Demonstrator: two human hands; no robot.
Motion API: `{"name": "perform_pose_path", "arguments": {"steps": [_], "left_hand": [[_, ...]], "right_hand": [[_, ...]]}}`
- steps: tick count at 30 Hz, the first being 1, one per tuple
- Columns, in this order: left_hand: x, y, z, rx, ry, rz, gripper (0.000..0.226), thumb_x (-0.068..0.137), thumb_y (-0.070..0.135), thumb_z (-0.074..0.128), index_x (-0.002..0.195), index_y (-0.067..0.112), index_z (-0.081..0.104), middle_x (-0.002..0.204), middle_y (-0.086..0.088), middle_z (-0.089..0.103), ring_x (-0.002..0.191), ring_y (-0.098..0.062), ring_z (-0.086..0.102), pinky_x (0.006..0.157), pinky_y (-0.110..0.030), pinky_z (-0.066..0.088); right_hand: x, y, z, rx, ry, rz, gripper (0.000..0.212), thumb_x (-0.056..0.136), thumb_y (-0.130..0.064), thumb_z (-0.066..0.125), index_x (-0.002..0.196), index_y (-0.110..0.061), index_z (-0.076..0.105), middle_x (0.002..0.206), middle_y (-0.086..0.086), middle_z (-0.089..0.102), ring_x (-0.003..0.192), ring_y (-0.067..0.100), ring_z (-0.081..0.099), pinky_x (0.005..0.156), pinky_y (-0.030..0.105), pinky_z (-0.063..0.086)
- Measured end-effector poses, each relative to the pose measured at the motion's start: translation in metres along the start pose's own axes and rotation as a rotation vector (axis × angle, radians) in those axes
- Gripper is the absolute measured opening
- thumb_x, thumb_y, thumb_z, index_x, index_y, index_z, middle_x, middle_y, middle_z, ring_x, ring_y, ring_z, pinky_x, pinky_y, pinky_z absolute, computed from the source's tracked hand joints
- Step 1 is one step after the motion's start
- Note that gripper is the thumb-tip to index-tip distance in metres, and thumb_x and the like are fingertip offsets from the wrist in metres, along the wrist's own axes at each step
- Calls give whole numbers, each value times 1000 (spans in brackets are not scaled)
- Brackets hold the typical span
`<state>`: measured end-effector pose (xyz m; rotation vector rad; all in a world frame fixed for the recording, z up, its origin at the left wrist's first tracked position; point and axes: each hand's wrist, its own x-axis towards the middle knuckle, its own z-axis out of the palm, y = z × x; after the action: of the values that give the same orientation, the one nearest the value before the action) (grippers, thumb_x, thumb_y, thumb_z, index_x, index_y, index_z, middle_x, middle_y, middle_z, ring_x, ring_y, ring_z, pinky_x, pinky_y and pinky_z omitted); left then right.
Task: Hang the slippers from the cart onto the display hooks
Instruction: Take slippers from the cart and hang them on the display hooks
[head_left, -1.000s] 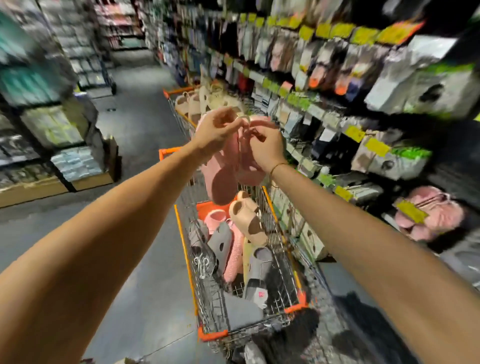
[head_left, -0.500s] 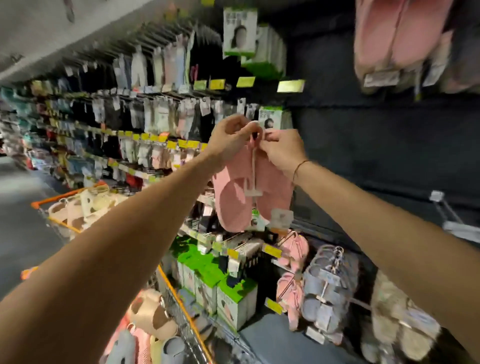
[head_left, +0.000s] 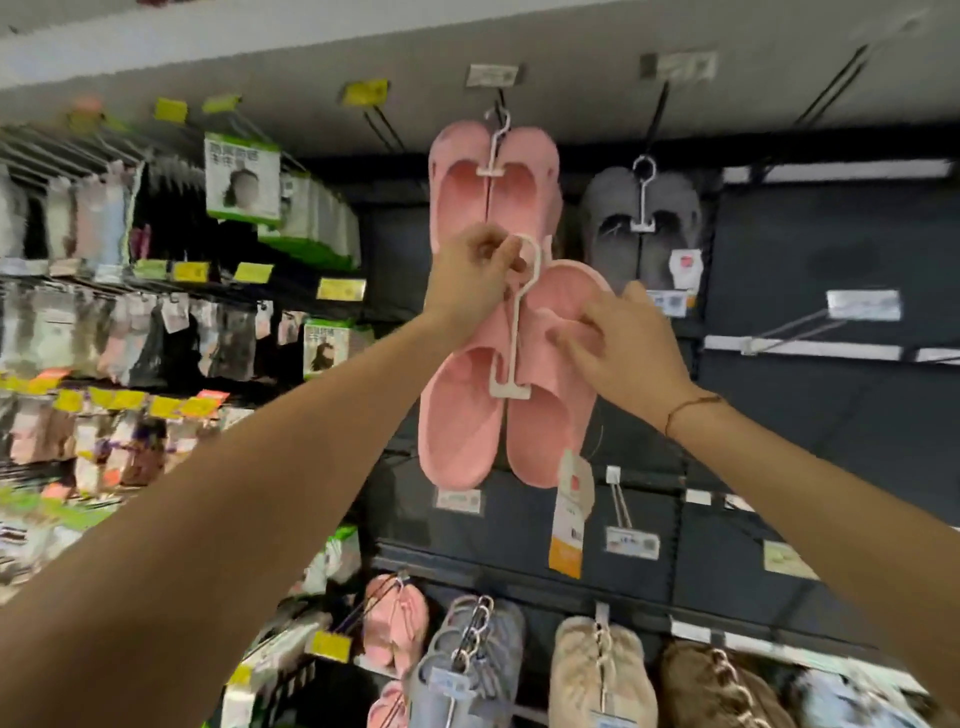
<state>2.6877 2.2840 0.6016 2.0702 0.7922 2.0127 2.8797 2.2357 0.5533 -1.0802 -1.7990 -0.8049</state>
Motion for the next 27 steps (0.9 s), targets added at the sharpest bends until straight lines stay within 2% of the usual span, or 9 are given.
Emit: {"name": "perform_pose_path", "arguments": {"steps": [3,5,7,9,11,13,17,22,27], "left_hand": [[24,18,41,177,19,177,18,100,36,49,84,28,52,75,8,65,70,-18,65,67,-43,54],[41,29,61,255,73,265,17,103,34,44,87,29,48,72,11,56,67,-18,57,61,-40,46],[60,41,75,293,128,304,20,106,31,40,93,20,50,73,9,53,67,-19,52,57,-37,33],[83,45,87,316,154,317,24,107,32,36,100,16,52,81,3,61,73,-24,55,61,-38,38],[107,43,98,303,145,346,26,107,33,34,100,15,51,86,-5,67,79,-32,60,68,-45,47],[131,39,111,274,114,358,28,107,33,35,98,13,51,88,-8,68,81,-35,61,72,-48,48],[183,27,133,231,76,313,31,104,37,46,94,12,61,86,-3,70,82,-28,63,71,-39,47],[239,19,160,112,-5,272,42,100,41,56,74,10,68,75,8,73,76,-15,69,75,-34,54],[266,18,190,46,-151,358,24,103,21,51,93,12,70,84,7,66,85,-14,62,78,-28,46]], "right_hand": [[16,32,-24,15,98,-1,41,93,-46,60,73,-13,48,68,6,45,83,21,36,62,37,34],[33,48,-42,-3,161,-33,38,93,-44,61,75,-12,48,70,5,46,84,19,32,64,35,29],[52,63,-57,-41,221,-71,37,93,-42,60,78,-10,53,72,4,48,85,20,33,64,36,30],[72,78,-66,-81,259,-74,37,92,-42,60,80,-8,55,73,4,50,86,23,36,65,41,36],[92,91,-68,-138,267,-75,37,91,-43,59,79,-9,55,74,5,52,86,24,38,68,44,39],[110,102,-67,-187,279,-81,35,91,-41,60,78,-10,54,73,3,52,86,24,38,70,46,40],[142,125,-60,-232,303,-19,32,93,-41,57,78,-13,55,74,1,55,87,23,39,73,42,41],[177,157,-56,-282,347,13,31,94,-40,56,78,-13,55,73,1,54,84,22,40,71,39,41],[211,197,-60,-324,363,31,35,94,-40,55,74,-12,54,70,5,54,83,26,43,72,37,38]]}}
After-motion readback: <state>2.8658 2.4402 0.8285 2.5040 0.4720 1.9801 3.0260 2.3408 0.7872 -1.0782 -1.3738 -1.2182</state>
